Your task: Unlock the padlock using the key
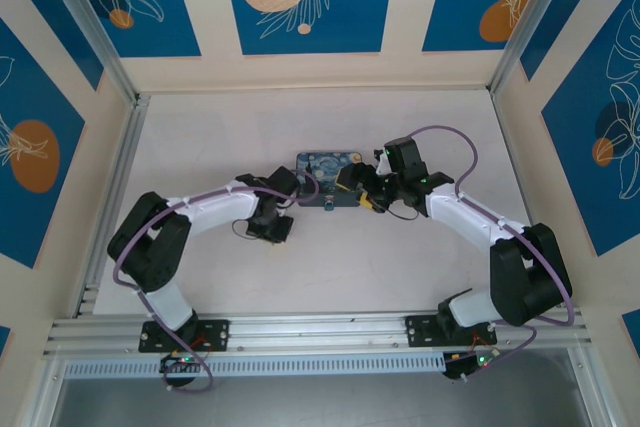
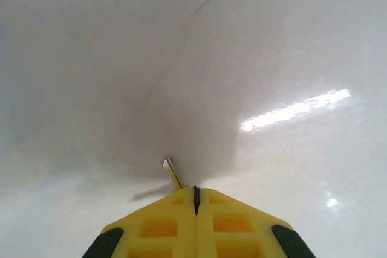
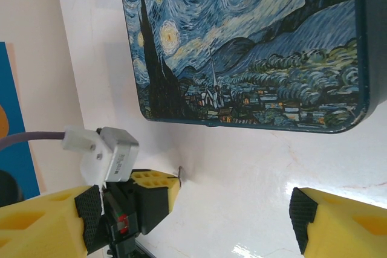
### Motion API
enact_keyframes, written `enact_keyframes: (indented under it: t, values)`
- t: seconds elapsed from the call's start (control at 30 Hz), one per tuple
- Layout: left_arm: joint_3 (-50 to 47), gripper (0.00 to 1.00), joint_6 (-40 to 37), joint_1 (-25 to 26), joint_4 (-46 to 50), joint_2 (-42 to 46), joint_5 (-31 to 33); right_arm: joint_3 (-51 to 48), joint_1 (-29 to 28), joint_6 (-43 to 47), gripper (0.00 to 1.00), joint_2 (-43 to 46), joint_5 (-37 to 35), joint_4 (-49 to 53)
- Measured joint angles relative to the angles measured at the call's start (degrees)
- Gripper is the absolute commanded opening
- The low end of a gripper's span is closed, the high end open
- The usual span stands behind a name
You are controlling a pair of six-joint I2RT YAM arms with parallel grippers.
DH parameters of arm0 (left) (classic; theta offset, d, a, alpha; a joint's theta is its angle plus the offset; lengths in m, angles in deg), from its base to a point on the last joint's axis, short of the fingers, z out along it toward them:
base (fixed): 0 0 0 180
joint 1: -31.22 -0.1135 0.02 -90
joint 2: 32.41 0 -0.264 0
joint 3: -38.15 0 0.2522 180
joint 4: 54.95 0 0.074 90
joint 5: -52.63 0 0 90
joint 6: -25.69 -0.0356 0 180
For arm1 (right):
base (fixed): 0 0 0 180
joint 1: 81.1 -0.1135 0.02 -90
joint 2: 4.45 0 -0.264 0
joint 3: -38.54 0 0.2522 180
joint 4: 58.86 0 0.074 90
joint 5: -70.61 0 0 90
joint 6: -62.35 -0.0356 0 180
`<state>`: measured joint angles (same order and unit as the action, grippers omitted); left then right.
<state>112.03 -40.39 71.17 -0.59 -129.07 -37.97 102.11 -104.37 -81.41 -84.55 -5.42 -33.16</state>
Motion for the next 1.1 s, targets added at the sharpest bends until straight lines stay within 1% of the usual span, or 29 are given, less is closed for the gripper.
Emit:
enact_keyframes:
  t: [0.23, 0.47, 0.6, 0.73, 0.77, 0.83, 0.87, 0.9, 0.97, 1.0, 1.1]
  values:
    - [3.2, 0.00, 0.6, 0.9, -0.8, 2.5, -2.5, 0.0, 0.1, 0.0, 0.84, 0.8, 0.0, 0.6]
    - [4.8, 0.00, 1.3, 3.3, -1.4, 2.5, -4.1, -0.1, 0.4, 0.4, 0.84, 1.1, 0.0, 1.0]
    - [7.3, 0.00, 2.0, 6.1, -2.0, 0.8, -5.1, -1.0, 1.3, 0.9, 0.84, 2.9, -0.1, 2.1]
    - [10.8, 0.00, 3.0, 10.0, -3.3, -3.1, -6.1, -1.9, 3.0, 1.5, 0.84, 6.2, -0.2, 4.2]
    - [11.6, 0.01, 3.2, 10.9, -3.7, -4.2, -6.3, -2.1, 3.4, 1.7, 0.84, 7.0, -0.2, 4.8]
    - [13.4, 0.32, 3.8, 12.5, -4.6, -6.8, -6.5, -2.8, 4.5, 2.3, 0.84, 9.2, -0.3, 6.1]
    - [13.9, 0.43, 4.3, 13.0, -5.0, -7.8, -6.5, -2.9, 4.8, 2.5, 0.84, 9.9, -0.3, 6.9]
    - [14.3, 0.52, 4.5, 13.2, -5.5, -8.6, -6.4, -3.1, 5.3, 2.9, 0.84, 11.0, -0.3, 7.9]
    - [14.4, 0.64, 5.2, 13.6, -5.7, -9.4, -6.2, -3.3, 5.8, 3.6, 0.84, 12.3, -0.3, 9.6]
    - [14.4, 0.68, 5.7, 13.6, -5.6, -9.5, -5.8, -3.3, 6.1, 4.0, 0.84, 12.8, -0.5, 10.5]
    - [14.4, 0.76, 5.9, 13.6, -5.5, -8.9, -3.7, -3.6, 6.1, 5.3, 0.83, 13.3, -0.5, 12.9]
